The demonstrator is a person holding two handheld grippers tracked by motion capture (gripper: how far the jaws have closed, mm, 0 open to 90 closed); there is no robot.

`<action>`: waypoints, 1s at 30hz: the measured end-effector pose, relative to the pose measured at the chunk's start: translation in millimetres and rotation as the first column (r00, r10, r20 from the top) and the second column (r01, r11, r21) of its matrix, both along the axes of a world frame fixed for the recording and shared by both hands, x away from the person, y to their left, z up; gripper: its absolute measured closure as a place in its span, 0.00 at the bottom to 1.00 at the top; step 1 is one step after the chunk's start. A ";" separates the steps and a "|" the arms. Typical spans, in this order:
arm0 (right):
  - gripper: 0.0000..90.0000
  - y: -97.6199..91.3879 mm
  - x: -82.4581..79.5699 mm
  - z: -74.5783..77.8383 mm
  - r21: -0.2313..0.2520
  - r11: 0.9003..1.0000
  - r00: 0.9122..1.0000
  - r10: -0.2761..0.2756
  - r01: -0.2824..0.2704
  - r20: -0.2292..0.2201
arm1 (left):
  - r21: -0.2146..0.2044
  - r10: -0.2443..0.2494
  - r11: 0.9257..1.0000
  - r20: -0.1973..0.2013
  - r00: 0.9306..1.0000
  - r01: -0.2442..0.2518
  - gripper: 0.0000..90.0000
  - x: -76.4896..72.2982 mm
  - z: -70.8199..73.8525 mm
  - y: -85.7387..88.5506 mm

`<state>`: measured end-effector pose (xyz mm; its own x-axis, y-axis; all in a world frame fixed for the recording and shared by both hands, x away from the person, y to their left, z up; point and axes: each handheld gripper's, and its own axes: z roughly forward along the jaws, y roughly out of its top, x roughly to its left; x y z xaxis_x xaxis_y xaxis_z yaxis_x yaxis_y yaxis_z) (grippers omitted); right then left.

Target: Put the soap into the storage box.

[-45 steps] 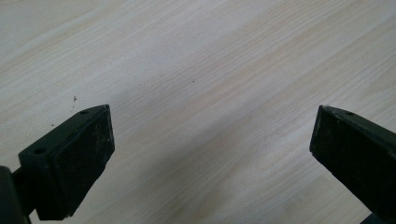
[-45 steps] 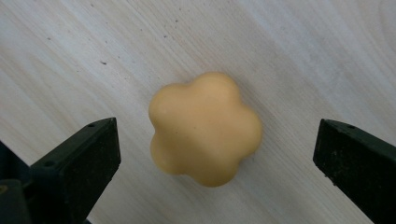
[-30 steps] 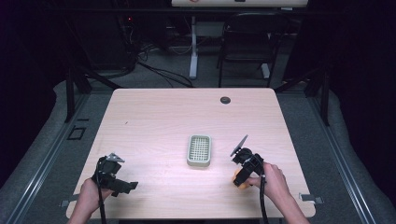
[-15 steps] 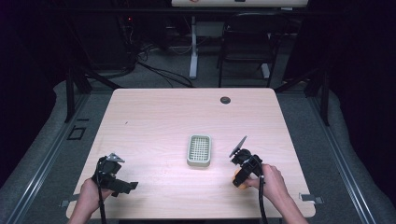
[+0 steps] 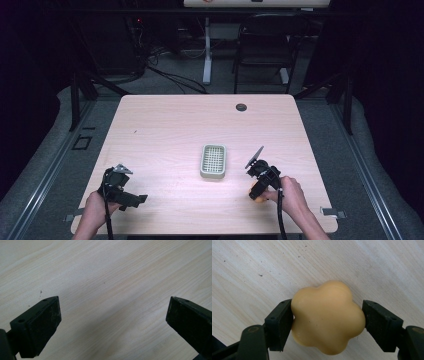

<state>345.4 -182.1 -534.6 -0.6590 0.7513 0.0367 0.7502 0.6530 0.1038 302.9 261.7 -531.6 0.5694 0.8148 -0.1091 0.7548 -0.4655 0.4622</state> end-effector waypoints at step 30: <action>0.30 -5.2 -2.0 21.1 0.027 1.000 0.999 0.010 -0.012 0.048 | -0.002 0.002 1.000 -0.001 1.000 -0.002 0.00 -0.2 -0.1 0.6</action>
